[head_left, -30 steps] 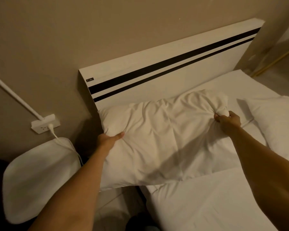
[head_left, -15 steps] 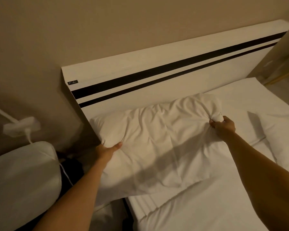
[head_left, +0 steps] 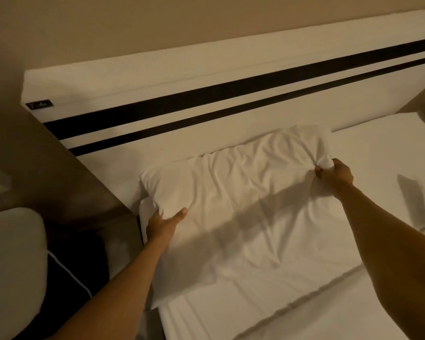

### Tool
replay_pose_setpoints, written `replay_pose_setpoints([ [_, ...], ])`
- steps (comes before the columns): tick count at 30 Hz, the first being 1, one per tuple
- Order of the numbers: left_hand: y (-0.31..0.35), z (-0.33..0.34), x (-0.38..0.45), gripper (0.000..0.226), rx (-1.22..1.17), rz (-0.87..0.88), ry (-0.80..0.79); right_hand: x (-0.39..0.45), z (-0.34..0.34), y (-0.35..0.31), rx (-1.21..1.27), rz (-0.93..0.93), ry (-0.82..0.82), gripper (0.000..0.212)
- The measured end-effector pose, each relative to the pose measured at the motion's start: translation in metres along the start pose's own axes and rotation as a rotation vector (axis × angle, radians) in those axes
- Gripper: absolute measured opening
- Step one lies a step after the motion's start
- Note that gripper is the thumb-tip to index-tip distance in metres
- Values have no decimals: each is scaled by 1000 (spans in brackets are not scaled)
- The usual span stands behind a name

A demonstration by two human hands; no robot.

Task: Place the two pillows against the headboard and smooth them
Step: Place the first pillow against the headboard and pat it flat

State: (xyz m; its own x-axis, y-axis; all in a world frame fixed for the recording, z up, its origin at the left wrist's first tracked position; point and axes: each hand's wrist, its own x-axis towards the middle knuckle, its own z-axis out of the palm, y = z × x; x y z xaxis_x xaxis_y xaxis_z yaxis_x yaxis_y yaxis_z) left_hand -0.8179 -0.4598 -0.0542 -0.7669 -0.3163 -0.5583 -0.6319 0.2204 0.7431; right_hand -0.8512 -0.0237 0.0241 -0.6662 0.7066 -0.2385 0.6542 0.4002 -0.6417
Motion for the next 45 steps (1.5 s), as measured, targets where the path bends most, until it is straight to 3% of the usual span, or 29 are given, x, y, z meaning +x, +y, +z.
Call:
replay_pose_setpoints([
  [6, -37, 17, 12, 86, 2, -86, 23, 45, 48, 3, 5, -16, -36, 29],
  [12, -63, 20, 31, 73, 93, -88, 51, 69, 87, 49, -64, 141, -116, 58],
  [15, -66, 18, 43, 68, 121, -85, 29, 73, 94, 73, -107, 114, -223, 68],
  [21, -66, 27, 36, 82, 159, -80, 42, 70, 98, 79, -225, 35, -173, 54],
  [25, -47, 36, 20, 94, 237, 19, 172, 65, 96, 58, -271, -168, -60, 56],
  [29, -13, 51, 18, 78, 460, 292, 284, 48, 111, 18, -268, -475, -85, 58],
  [37, 44, 124, 57, 59, 672, 595, 214, -6, 203, -42, -364, -955, -210, 51],
  [41, 38, 150, 73, 58, 824, 651, 133, -13, 244, -25, -439, -924, -255, 49],
  [45, 19, 145, 89, 64, 885, 594, 120, 13, 247, 1, -487, -853, -228, 51],
])
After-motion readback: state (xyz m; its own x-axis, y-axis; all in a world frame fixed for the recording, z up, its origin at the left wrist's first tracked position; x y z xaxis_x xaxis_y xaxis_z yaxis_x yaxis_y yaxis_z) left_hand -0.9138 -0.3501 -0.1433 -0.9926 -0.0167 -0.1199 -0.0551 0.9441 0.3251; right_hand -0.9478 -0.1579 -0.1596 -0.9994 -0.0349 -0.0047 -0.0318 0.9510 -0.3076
